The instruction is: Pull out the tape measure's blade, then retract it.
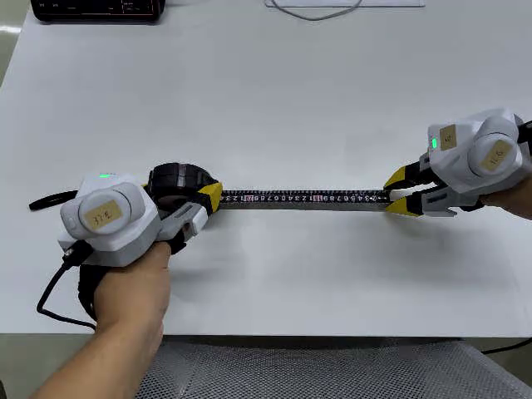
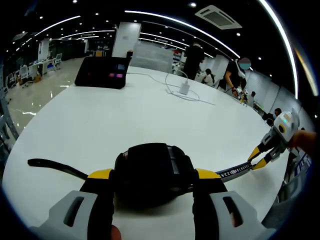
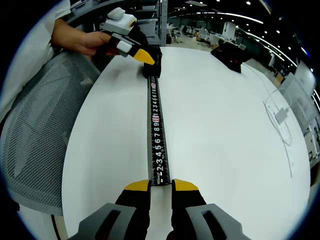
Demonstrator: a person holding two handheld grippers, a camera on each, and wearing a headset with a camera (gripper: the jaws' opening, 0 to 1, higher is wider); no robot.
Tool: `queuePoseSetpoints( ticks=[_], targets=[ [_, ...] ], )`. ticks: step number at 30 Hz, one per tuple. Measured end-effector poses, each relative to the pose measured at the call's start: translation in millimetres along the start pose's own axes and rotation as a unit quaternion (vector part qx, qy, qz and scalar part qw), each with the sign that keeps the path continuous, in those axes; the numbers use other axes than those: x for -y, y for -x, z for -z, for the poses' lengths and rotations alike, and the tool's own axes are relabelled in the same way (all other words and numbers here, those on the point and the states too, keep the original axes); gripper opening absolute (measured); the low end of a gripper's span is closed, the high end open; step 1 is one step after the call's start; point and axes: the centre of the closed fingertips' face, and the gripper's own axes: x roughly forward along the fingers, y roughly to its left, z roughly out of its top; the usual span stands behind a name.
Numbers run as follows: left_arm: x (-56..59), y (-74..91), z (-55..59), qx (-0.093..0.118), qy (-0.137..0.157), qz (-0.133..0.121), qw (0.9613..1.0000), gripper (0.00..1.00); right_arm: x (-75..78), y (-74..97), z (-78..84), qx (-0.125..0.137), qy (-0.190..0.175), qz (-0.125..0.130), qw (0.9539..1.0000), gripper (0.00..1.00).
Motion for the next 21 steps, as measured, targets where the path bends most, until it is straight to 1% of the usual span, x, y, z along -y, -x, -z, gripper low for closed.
queuePoseSetpoints(
  ticks=[11, 14, 21],
  targets=[
    [0.3, 0.3, -0.1, -0.002, 0.0, 0.0, 1.0, 0.59, 0.1, -2.1, 0.4, 0.0, 0.0, -0.002, 1.0, 0.11],
    [0.4, 0.5, -0.1, -0.004, -0.001, -0.001, 1.0, 0.59, 0.0, -2.6, 0.4, -0.002, 0.004, -0.003, 1.0, 0.11],
    [0.5, 0.4, 0.2, -0.008, -0.001, 0.0, 1.0, 0.58, 0.1, -2.9, 0.5, -0.006, 0.0, -0.005, 1.0, 0.1]
  ],
)
